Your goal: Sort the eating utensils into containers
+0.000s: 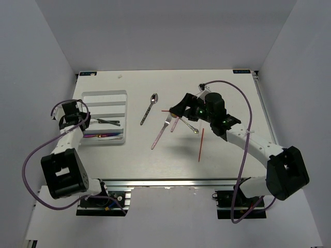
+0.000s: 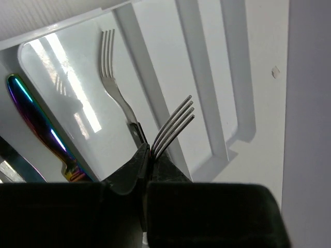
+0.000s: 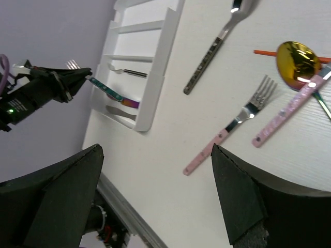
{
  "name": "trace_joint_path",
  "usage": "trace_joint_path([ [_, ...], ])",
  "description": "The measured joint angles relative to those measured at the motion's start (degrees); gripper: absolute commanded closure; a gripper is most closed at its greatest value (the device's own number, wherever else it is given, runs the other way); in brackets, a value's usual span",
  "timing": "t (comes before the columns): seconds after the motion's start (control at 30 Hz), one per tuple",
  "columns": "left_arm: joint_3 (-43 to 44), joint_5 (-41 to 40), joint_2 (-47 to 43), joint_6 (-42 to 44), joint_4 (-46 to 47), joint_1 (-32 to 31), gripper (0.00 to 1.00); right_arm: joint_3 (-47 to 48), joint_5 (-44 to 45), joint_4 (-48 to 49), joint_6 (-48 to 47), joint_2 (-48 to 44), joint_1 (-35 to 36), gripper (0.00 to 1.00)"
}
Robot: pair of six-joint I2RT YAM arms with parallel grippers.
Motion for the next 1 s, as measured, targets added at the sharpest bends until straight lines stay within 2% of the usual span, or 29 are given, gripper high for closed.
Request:
trace_joint_path([
  [0.2,0.2,-3.4,6.9,-3.3,3.3,0.2,0.99,0.0,2.1,-4.2,-3.5,0.4,0.0,0.11],
  [0.27,0.2,-3.9,8.4,-4.0,4.1,0.6,0.83,0.0,2.3,-4.6,-4.1,1.0,0.0,0.11],
  [0.33,0.2,-4.1,9.5,-4.4,4.9,1.1,0.55,0.0,2.3,-4.8,-4.5,1.9,0.0,0.11],
  [0.37,0.2,-4.1,9.7,-4.8,5.2,1.3,0.32,0.0,2.3,-4.9,-4.8,2.4,0.0,0.11],
  [0.43,0.2,-3.8,9.7,-5.0,6.0,1.5,0.20,0.4,2.6,-6.1,-5.6,3.6,0.3,0.11],
  [0.47,0.2,-3.8,9.6,-5.2,6.6,1.6,0.03,1.3,3.5,-7.7,-5.8,4.4,0.7,0.11],
  [0.6,0.5,-2.0,7.9,-4.9,6.7,1.7,0.02,9.6,12.3,-17.0,-6.2,11.4,4.9,0.11],
  [0.7,2.9,-0.3,6.0,-2.7,4.8,1.7,0.02,18.4,22.4,-24.7,-4.8,17.9,10.3,0.11],
  [0.87,7.7,3.7,-0.4,5.4,0.6,1.6,0.02,28.4,35.1,-34.1,1.3,25.8,18.3,0.12],
  [1.0,7.4,7.2,-7.7,13.2,-1.9,1.5,0.02,32.3,40.3,-37.9,6.3,31.4,21.2,0.19],
])
